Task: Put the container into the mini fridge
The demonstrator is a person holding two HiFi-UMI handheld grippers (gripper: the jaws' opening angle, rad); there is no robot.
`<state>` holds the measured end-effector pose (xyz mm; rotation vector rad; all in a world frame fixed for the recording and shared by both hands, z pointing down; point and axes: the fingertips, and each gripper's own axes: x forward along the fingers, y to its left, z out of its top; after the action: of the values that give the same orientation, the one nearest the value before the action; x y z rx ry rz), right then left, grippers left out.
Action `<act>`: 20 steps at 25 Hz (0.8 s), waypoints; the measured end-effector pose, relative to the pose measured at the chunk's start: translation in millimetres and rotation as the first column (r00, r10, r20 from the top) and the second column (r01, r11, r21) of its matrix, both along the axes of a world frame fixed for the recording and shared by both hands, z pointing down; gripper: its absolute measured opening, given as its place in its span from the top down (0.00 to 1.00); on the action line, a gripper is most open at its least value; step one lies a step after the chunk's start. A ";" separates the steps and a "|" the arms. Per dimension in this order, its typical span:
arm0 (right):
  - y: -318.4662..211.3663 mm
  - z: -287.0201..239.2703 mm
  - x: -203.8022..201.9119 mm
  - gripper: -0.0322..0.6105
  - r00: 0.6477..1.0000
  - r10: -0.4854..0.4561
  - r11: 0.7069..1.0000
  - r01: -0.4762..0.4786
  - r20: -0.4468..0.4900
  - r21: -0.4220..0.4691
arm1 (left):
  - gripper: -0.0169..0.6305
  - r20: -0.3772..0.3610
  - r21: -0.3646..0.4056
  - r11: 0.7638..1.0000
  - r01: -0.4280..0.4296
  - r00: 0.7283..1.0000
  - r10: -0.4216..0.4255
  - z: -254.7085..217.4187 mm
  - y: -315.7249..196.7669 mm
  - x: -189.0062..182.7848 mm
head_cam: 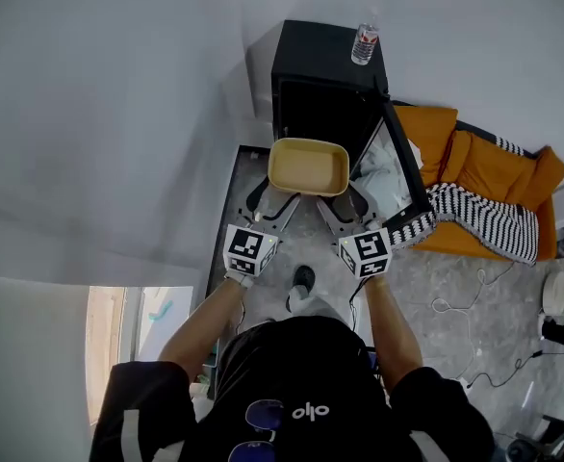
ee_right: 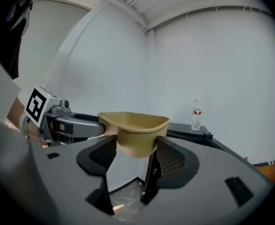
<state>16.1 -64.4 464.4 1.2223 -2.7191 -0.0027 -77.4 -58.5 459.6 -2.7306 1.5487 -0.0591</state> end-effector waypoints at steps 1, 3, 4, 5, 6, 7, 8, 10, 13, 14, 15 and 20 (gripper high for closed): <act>-12.5 1.1 1.1 0.52 1.000 0.001 1.000 -0.001 0.001 -0.001 | 0.52 0.003 -0.002 1.000 0.000 1.000 0.000 1.1 -12.6 1.1; -37.0 2.1 3.0 0.52 1.000 0.004 1.000 -0.004 0.002 -0.002 | 0.51 0.007 -0.004 1.000 0.002 1.000 -0.002 3.4 -37.3 2.8; -48.7 2.4 4.1 0.52 1.000 0.005 1.000 -0.005 0.002 -0.002 | 0.52 0.012 -0.006 1.000 0.001 1.000 -0.001 3.6 -49.1 3.8; -59.5 2.7 5.4 0.52 1.000 0.007 1.000 -0.007 0.003 -0.002 | 0.52 0.016 -0.008 1.000 0.000 1.000 0.000 3.3 -60.0 5.1; -69.0 3.3 6.8 0.52 1.000 0.009 1.000 -0.009 0.004 -0.002 | 0.52 0.019 -0.010 1.000 -0.002 1.000 0.002 3.1 -69.7 6.7; -77.5 4.0 8.5 0.52 1.000 0.010 1.000 -0.010 0.004 -0.004 | 0.52 0.020 -0.013 1.000 -0.004 1.000 0.004 3.5 -78.4 8.6; -85.2 4.3 10.7 0.52 1.000 0.011 1.000 -0.011 0.005 -0.005 | 0.52 0.023 -0.015 1.000 -0.007 1.000 0.007 3.7 -86.4 10.9; -99.4 4.0 16.0 0.52 1.000 0.014 1.000 -0.014 0.007 -0.007 | 0.52 0.027 -0.016 1.000 -0.012 1.000 0.012 2.7 -100.9 16.3; -120.0 3.9 23.5 0.52 1.000 0.014 1.000 -0.014 0.008 -0.010 | 0.52 0.036 -0.017 1.000 -0.012 0.999 0.012 0.7 -121.2 23.7; -126.0 4.3 25.2 0.52 1.000 0.012 1.000 -0.012 0.008 -0.010 | 0.52 0.038 -0.018 1.000 -0.011 0.999 0.011 1.1 -127.0 25.5; -131.1 4.8 26.6 0.52 1.000 0.011 1.000 -0.011 0.008 -0.011 | 0.52 0.039 -0.020 1.000 -0.009 0.999 0.010 1.8 -131.9 26.9; -151.4 6.6 32.3 0.52 1.000 0.004 1.000 -0.004 0.009 -0.020 | 0.52 0.042 -0.027 1.000 0.002 0.999 0.000 3.2 -151.3 32.5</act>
<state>48.3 -215.9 471.0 1.2255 -2.7181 0.0306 -44.8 -209.8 462.8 -2.7306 1.5502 -0.1370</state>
